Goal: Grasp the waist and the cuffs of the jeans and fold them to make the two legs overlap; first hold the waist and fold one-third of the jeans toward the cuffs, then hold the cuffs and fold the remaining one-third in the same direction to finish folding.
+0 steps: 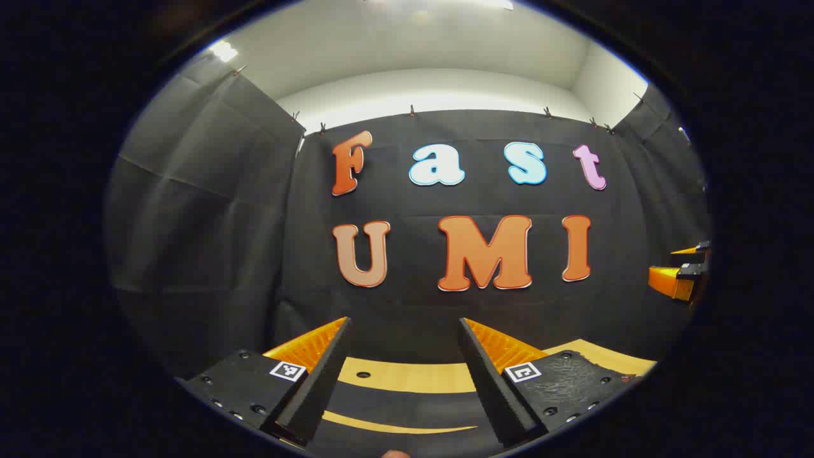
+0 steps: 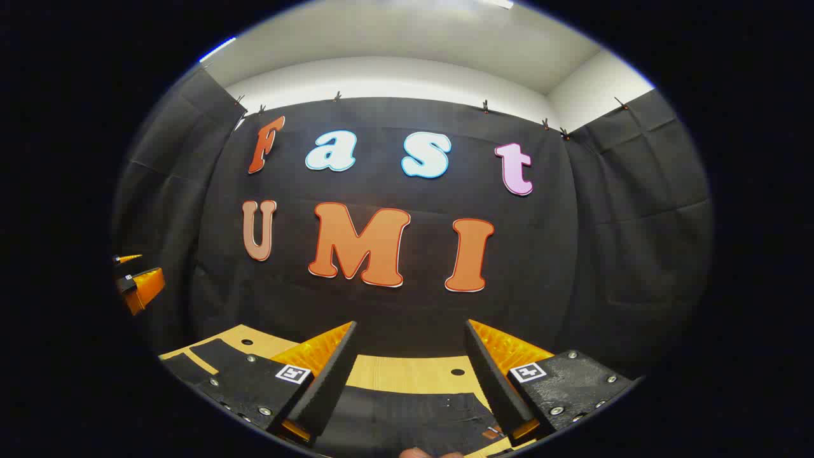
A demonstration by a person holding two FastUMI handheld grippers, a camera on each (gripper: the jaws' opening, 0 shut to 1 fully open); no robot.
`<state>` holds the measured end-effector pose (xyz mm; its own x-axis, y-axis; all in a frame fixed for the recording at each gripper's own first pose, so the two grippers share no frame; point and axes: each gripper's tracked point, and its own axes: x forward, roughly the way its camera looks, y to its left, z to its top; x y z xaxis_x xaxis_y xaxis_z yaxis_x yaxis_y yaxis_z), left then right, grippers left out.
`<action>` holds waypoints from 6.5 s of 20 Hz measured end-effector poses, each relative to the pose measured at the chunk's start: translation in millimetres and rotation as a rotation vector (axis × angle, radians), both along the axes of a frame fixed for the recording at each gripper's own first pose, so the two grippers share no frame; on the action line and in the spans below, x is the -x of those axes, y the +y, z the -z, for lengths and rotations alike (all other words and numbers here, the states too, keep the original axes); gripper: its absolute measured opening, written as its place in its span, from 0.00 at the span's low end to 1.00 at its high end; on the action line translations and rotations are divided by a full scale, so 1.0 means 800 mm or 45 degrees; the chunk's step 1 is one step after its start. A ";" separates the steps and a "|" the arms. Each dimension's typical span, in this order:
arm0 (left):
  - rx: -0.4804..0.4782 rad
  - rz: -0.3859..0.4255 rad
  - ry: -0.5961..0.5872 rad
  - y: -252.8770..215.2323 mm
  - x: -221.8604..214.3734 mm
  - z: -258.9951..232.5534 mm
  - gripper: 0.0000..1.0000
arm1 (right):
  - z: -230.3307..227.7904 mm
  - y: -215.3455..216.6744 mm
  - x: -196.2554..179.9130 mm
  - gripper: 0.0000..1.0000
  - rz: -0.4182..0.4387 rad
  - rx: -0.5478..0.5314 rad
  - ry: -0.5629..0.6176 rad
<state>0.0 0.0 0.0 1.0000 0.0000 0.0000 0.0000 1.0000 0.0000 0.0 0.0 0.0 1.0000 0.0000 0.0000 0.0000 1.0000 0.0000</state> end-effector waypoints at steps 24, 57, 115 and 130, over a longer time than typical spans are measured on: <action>-0.056 -0.017 0.100 -0.046 -0.082 0.022 0.96 | 0.030 -0.052 -0.095 0.98 0.008 -0.029 0.023; 0.173 -0.678 1.007 0.221 -0.054 0.318 0.98 | 0.365 -0.180 -0.056 0.98 0.325 -0.410 1.069; 0.843 -0.926 1.967 0.325 0.025 0.542 0.07 | 0.603 -0.192 0.037 0.17 0.652 -1.167 1.686; 0.966 -0.582 1.497 0.306 -0.102 0.427 0.05 | 0.532 -0.179 -0.020 0.08 0.599 -1.402 1.381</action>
<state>81.7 244.5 -341.5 0.3383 -0.0624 -0.9390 -0.6800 0.6735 -0.2898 15.8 -142.9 -425.3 0.4407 0.1875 -0.8779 0.7688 0.4260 0.4769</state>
